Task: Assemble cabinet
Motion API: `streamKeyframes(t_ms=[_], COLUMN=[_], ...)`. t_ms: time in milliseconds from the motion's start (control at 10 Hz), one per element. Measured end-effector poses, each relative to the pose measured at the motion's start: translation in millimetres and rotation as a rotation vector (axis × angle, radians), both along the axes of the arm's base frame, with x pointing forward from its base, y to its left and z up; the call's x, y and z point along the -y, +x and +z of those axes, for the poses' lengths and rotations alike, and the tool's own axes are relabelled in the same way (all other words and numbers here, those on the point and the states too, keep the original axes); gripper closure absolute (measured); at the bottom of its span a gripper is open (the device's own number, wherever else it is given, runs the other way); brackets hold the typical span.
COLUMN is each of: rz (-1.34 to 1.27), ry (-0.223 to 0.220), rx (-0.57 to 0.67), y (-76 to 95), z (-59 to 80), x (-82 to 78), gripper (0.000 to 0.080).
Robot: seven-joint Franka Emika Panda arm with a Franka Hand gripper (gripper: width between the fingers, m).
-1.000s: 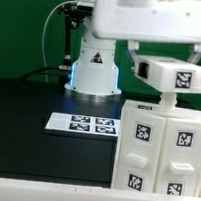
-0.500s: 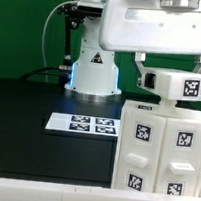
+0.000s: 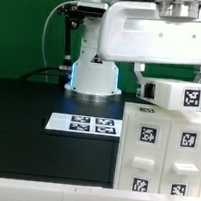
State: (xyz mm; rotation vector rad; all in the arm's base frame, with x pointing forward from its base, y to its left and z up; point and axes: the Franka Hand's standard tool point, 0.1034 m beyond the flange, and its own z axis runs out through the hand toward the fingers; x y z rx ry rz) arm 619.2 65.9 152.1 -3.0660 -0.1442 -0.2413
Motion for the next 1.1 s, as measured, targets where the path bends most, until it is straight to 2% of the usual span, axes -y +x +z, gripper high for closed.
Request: streamKeyframes(t_ms=[700, 900, 1100], rz=[-0.030, -0.283, -0.557], ry=[0.005, 0.047, 0.111], rx=[-0.004, -0.040, -0.053], y=[-0.1, -0.5, 4.0], z=[0.3, 0.0, -0.2], x=[-0.4, -8.1, -13.5], gripper=[0.0246, 0.0246, 0.0246])
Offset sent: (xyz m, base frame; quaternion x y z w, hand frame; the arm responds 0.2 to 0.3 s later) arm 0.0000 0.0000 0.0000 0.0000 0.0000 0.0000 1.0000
